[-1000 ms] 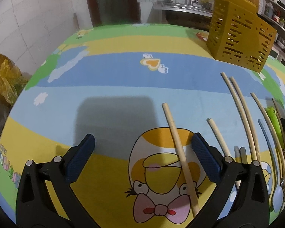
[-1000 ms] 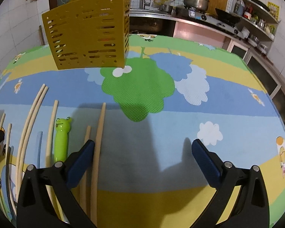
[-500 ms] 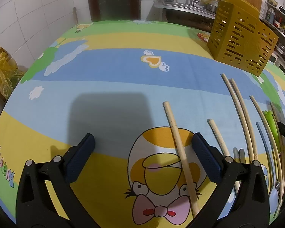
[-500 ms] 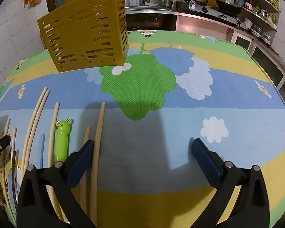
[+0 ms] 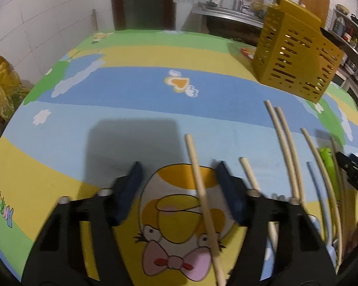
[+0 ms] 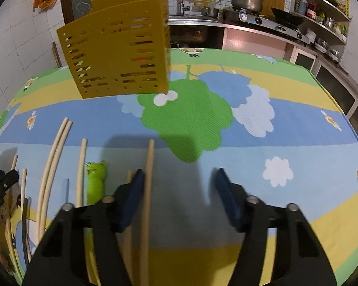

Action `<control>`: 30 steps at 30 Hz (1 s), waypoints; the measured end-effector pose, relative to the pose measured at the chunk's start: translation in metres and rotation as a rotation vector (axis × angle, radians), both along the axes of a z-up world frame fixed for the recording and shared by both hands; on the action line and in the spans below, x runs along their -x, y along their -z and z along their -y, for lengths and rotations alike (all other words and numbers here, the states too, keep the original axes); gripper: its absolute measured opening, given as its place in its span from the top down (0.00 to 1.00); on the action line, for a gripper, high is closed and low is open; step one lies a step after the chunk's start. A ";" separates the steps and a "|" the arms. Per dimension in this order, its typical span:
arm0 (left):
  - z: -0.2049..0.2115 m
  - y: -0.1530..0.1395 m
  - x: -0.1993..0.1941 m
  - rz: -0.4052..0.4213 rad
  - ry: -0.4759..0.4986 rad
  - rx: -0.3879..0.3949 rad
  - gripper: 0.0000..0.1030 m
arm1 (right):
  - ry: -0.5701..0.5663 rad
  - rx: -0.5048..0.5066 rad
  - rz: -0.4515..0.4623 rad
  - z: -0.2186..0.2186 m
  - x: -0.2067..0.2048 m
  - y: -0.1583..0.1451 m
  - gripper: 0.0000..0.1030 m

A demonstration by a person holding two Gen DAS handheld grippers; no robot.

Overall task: Organize utensils
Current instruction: 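Lower the left gripper onto a wooden chopstick and close while the right gripper grasps another, then lift the left gripper's chopstick into the yellow caddy and open while the right gripper does likewise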

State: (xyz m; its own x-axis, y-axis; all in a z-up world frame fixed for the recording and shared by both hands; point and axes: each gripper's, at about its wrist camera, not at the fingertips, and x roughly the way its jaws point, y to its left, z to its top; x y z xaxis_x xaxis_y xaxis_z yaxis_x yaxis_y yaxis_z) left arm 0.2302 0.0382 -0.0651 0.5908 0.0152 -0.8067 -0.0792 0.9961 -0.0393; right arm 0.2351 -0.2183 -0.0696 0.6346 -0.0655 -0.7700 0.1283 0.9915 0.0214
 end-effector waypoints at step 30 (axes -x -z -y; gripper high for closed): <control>0.042 -0.125 0.038 0.397 0.167 0.116 0.95 | -0.012 -0.068 0.398 0.002 0.048 -0.103 0.94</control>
State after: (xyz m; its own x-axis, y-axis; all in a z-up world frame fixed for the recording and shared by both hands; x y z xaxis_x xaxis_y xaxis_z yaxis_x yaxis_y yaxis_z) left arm 0.1918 -0.0035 0.0595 0.8417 -0.1835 -0.5078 0.1257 0.9812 -0.1461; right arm 0.1874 -0.2199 0.0333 0.8844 -0.0136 -0.4665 0.0852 0.9875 0.1327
